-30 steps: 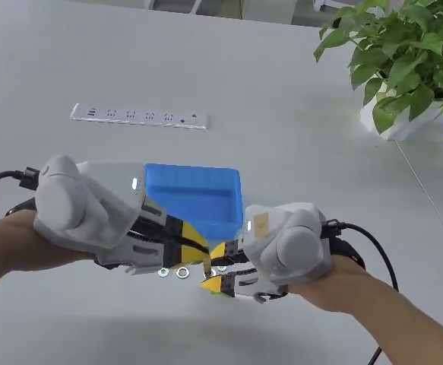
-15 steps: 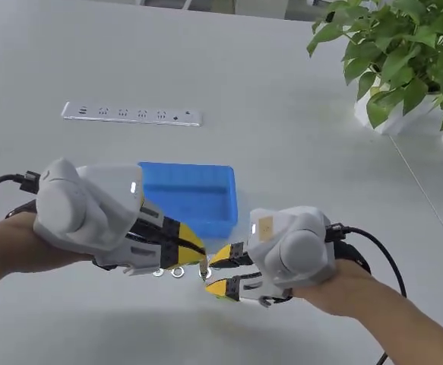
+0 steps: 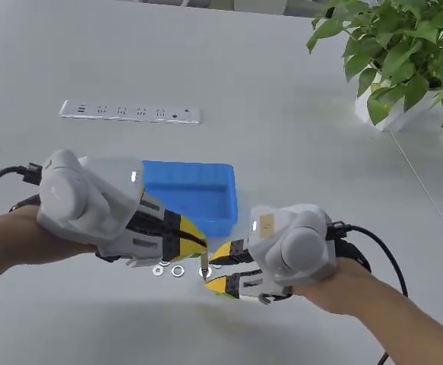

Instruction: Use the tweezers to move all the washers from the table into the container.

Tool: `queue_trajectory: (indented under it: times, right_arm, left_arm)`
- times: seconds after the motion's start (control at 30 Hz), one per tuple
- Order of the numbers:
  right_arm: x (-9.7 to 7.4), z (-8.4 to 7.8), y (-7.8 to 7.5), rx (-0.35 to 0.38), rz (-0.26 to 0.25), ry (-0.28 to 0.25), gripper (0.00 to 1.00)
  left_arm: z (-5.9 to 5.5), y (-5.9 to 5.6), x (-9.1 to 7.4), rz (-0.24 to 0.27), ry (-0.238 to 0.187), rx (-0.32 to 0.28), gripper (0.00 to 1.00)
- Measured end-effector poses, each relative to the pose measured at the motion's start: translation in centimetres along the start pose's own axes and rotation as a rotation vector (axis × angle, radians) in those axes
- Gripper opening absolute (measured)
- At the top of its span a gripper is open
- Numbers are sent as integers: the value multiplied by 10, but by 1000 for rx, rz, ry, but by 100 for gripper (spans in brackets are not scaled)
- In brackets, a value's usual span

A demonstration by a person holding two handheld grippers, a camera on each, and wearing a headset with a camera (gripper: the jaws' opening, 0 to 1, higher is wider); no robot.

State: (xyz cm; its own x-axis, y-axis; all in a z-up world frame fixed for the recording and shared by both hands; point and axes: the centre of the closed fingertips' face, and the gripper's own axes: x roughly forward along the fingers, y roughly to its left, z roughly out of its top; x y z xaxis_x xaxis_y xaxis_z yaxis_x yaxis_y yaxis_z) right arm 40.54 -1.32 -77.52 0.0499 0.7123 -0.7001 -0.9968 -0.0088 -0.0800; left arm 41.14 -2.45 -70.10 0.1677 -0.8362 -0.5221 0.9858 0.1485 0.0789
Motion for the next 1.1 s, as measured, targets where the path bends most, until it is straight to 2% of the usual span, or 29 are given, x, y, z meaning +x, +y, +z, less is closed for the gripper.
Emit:
queue_trajectory:
  times: [0.17, 0.3, 0.67, 0.83, 1.1]
  right_arm:
    - [2, 5, -3, -4, -1, -11, 20]
    - [5, 5, -4, -12, 6, -6, 15]
    - [5, 4, -6, -10, -1, 6, 11]
    - [5, 2, -5, 16, -1, 10, 10]
    - [4, 1, -5, 45, -2, 11, 8]
  left_arm:
    - [2, -2, 2, -23, 2, 2, 5]
    - [3, -4, 4, -37, 2, 6, 5]
    - [5, -3, 7, -41, 3, -10, 5]
    - [6, -5, 10, -49, -1, -15, 5]
    - [-1, -7, 12, -48, 33, -7, 6]
